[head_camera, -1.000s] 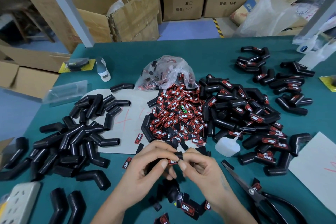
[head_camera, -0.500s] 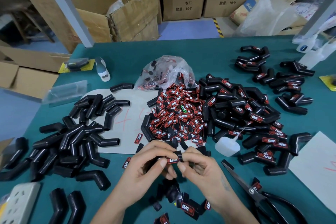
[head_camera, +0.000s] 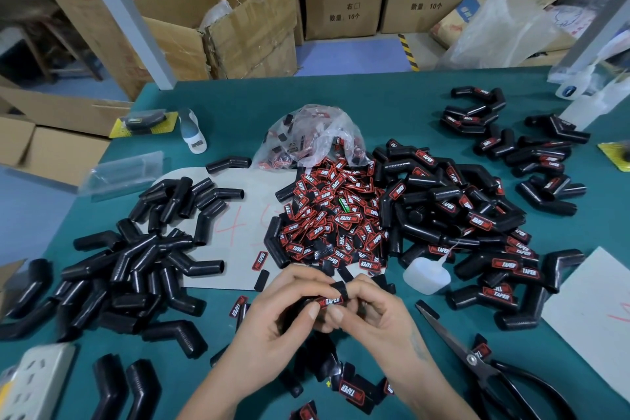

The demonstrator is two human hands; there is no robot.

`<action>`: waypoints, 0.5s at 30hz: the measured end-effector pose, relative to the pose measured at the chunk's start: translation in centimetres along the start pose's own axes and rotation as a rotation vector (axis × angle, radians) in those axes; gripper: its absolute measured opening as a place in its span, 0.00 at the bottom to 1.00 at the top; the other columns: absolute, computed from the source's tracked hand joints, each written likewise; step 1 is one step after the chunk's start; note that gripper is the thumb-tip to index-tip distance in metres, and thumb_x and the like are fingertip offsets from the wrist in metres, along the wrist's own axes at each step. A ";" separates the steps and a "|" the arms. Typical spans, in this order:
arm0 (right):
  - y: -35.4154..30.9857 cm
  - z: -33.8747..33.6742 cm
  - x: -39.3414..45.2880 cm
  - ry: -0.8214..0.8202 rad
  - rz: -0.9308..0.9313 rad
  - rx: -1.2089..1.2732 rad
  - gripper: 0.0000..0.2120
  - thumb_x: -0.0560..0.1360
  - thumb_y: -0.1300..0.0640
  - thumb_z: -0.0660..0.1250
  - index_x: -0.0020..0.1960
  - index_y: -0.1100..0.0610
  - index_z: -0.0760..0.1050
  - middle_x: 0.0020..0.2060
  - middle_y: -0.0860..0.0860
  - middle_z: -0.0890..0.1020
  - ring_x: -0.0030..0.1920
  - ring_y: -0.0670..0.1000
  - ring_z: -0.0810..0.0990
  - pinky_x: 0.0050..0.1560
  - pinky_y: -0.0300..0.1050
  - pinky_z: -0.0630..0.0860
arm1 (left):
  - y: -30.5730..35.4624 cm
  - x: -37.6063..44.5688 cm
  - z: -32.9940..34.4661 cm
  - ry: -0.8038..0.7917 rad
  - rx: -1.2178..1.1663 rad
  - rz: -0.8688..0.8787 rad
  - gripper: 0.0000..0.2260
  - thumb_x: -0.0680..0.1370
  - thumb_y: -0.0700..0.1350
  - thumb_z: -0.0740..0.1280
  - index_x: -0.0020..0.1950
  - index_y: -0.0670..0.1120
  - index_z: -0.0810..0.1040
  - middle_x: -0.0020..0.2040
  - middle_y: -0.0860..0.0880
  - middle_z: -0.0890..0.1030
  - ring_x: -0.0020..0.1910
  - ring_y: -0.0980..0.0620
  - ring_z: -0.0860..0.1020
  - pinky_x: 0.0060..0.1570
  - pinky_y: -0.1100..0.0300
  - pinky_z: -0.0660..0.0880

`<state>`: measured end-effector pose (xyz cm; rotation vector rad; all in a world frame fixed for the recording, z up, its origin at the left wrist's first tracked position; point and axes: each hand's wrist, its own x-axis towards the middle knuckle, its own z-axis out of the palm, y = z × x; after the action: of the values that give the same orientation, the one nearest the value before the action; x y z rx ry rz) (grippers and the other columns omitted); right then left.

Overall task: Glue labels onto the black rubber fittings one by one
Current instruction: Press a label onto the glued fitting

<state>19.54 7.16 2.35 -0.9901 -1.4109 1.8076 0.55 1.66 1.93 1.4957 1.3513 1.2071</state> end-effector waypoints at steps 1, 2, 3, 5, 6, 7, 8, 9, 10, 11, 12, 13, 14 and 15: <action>0.0 0.1 0.0 0.001 0.001 -0.014 0.01 0.78 0.58 0.75 0.48 0.55 0.85 0.44 0.66 0.75 0.47 0.60 0.82 0.60 0.55 0.81 | 0.1 0.0 0.1 0.001 0.020 0.018 0.13 0.83 0.42 0.64 0.62 0.53 0.84 0.63 0.53 0.79 0.64 0.44 0.79 0.62 0.52 0.78; 0.1 0.2 0.0 0.006 0.002 -0.026 0.02 0.77 0.55 0.75 0.48 0.53 0.85 0.44 0.64 0.75 0.47 0.61 0.80 0.60 0.55 0.81 | 0.1 0.1 0.1 0.002 0.027 0.023 0.14 0.83 0.41 0.64 0.62 0.54 0.84 0.63 0.53 0.79 0.65 0.44 0.79 0.62 0.53 0.78; 0.1 0.2 0.0 0.010 0.004 -0.030 0.03 0.76 0.52 0.76 0.47 0.52 0.85 0.44 0.64 0.75 0.47 0.60 0.79 0.59 0.54 0.81 | 0.1 0.1 0.2 0.005 0.027 0.020 0.14 0.83 0.41 0.64 0.62 0.54 0.84 0.63 0.53 0.79 0.65 0.44 0.79 0.61 0.52 0.79; 0.2 0.3 0.0 0.017 0.009 0.007 0.07 0.74 0.50 0.76 0.47 0.52 0.85 0.45 0.67 0.74 0.46 0.55 0.80 0.55 0.49 0.80 | 0.2 0.1 0.3 0.010 0.026 0.021 0.15 0.82 0.40 0.64 0.62 0.54 0.84 0.63 0.53 0.79 0.65 0.45 0.79 0.59 0.53 0.80; 0.3 0.4 0.0 0.019 0.019 0.032 0.08 0.73 0.49 0.76 0.48 0.53 0.85 0.46 0.67 0.74 0.46 0.56 0.80 0.55 0.49 0.81 | 0.2 0.0 0.4 0.013 0.030 0.030 0.15 0.82 0.40 0.64 0.62 0.54 0.84 0.63 0.53 0.78 0.64 0.45 0.79 0.59 0.56 0.80; 0.5 0.5 -0.1 0.021 0.032 0.050 0.09 0.73 0.50 0.76 0.50 0.54 0.85 0.46 0.68 0.73 0.48 0.58 0.81 0.56 0.50 0.81 | 0.3 0.0 0.5 0.017 0.035 0.041 0.15 0.82 0.39 0.64 0.63 0.54 0.84 0.63 0.53 0.78 0.64 0.45 0.79 0.59 0.59 0.79; 0.6 0.6 -0.1 0.021 0.044 0.068 0.10 0.73 0.50 0.76 0.50 0.54 0.84 0.45 0.67 0.73 0.49 0.60 0.81 0.57 0.51 0.82 | 0.4 0.0 0.6 0.022 0.048 0.053 0.15 0.82 0.39 0.64 0.63 0.53 0.83 0.63 0.52 0.78 0.64 0.45 0.79 0.59 0.62 0.78; 0.8 0.7 -0.1 0.021 0.051 0.098 0.09 0.73 0.50 0.76 0.50 0.54 0.84 0.44 0.65 0.73 0.49 0.58 0.80 0.57 0.49 0.82 | 0.4 0.1 0.7 0.027 0.070 0.067 0.15 0.82 0.38 0.64 0.63 0.53 0.83 0.63 0.52 0.78 0.64 0.45 0.79 0.60 0.63 0.76; 0.9 0.9 -0.2 0.020 0.056 0.131 0.09 0.73 0.50 0.77 0.49 0.54 0.83 0.43 0.62 0.72 0.48 0.56 0.80 0.56 0.47 0.82 | 0.5 0.0 0.8 0.032 0.096 0.081 0.15 0.82 0.38 0.64 0.63 0.52 0.83 0.63 0.52 0.78 0.64 0.45 0.79 0.61 0.64 0.75; 0.9 0.9 -0.2 0.020 0.059 0.155 0.10 0.73 0.50 0.77 0.49 0.54 0.82 0.42 0.60 0.72 0.48 0.53 0.80 0.56 0.45 0.81 | 0.5 0.0 0.9 0.036 0.118 0.093 0.15 0.81 0.38 0.65 0.63 0.51 0.83 0.63 0.53 0.78 0.64 0.46 0.79 0.62 0.64 0.75; 0.9 1.0 -0.3 0.022 0.060 0.164 0.10 0.73 0.50 0.77 0.49 0.55 0.82 0.42 0.59 0.72 0.47 0.52 0.80 0.56 0.44 0.81 | 0.5 0.0 1.0 0.037 0.131 0.100 0.15 0.81 0.37 0.65 0.63 0.51 0.83 0.63 0.53 0.78 0.65 0.46 0.79 0.62 0.65 0.74; 0.9 1.0 -0.3 0.023 0.059 0.165 0.11 0.73 0.50 0.77 0.49 0.55 0.81 0.42 0.59 0.72 0.47 0.52 0.80 0.56 0.44 0.81 | 0.5 0.0 1.0 0.036 0.136 0.103 0.15 0.81 0.37 0.65 0.63 0.51 0.83 0.64 0.54 0.78 0.65 0.46 0.79 0.62 0.65 0.74; 0.9 0.9 -0.3 0.023 0.056 0.165 0.11 0.73 0.50 0.77 0.50 0.56 0.81 0.42 0.59 0.73 0.47 0.51 0.81 0.56 0.44 0.81 | 0.6 0.0 1.0 0.032 0.137 0.104 0.15 0.81 0.37 0.65 0.63 0.51 0.83 0.64 0.54 0.78 0.65 0.47 0.79 0.62 0.66 0.74; 0.9 1.0 -0.4 0.020 0.049 0.170 0.11 0.74 0.50 0.77 0.50 0.56 0.81 0.42 0.60 0.74 0.47 0.50 0.82 0.56 0.43 0.80 | 0.6 0.0 1.1 0.030 0.139 0.107 0.16 0.81 0.37 0.65 0.63 0.52 0.83 0.64 0.54 0.78 0.65 0.47 0.79 0.62 0.66 0.74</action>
<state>18.87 6.18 1.65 -0.9590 -1.2072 1.9130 1.72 1.60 2.20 1.6717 1.4147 1.2272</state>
